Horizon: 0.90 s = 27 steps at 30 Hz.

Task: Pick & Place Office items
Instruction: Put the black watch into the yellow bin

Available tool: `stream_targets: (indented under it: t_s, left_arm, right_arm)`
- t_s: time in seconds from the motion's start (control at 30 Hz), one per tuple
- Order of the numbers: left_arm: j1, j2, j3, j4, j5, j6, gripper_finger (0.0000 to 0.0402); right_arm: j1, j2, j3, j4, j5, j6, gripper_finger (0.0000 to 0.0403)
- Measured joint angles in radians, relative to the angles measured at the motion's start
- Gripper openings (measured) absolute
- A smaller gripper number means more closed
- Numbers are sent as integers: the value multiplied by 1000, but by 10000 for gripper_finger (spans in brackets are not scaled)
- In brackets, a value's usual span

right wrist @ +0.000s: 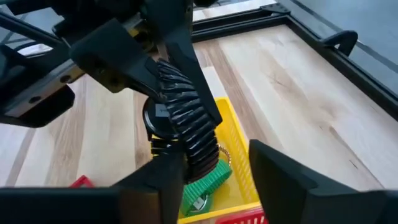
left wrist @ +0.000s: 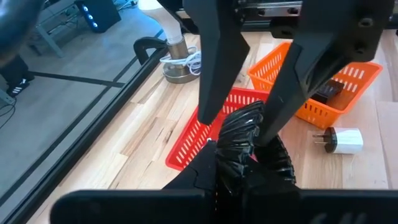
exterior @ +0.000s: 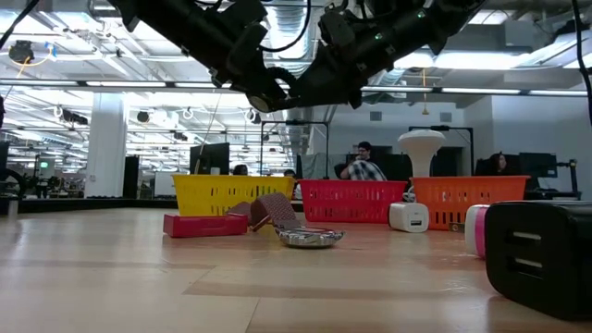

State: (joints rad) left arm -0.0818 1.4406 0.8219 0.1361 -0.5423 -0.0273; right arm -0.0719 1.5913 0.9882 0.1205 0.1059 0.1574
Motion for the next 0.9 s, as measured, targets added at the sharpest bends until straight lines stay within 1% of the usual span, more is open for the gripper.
stream_targets:
  t_s: [0.13, 0.27, 0.37, 0.53, 0.63, 0.77, 0.9]
  left_arm:
    - [0, 0, 0, -1, 1, 0, 2]
    - [0, 0, 0, -13, 8, 0, 2]
    - [4, 0, 0, -42, 7, -6, 1]
    - [14, 0, 0, -60, 3, -18, 1]
    - [14, 0, 0, -77, 3, -59, 1]
    - [18, 0, 0, -127, 37, -86, 1]
    - [30, 0, 0, -170, 81, -94, 1]
  right_arm:
    - [8, 0, 0, -45, 0, 24, 206]
    - [28, 0, 0, -145, 0, 26, 223]
    - [47, 1, -2, -214, 0, 26, 225]
    - [80, 0, -1, -226, 0, 62, 222]
    - [103, 0, 0, -263, -1, 95, 221]
    - [144, 0, 0, -375, -1, 156, 221]
    - [204, 0, 0, -471, -3, 259, 221]
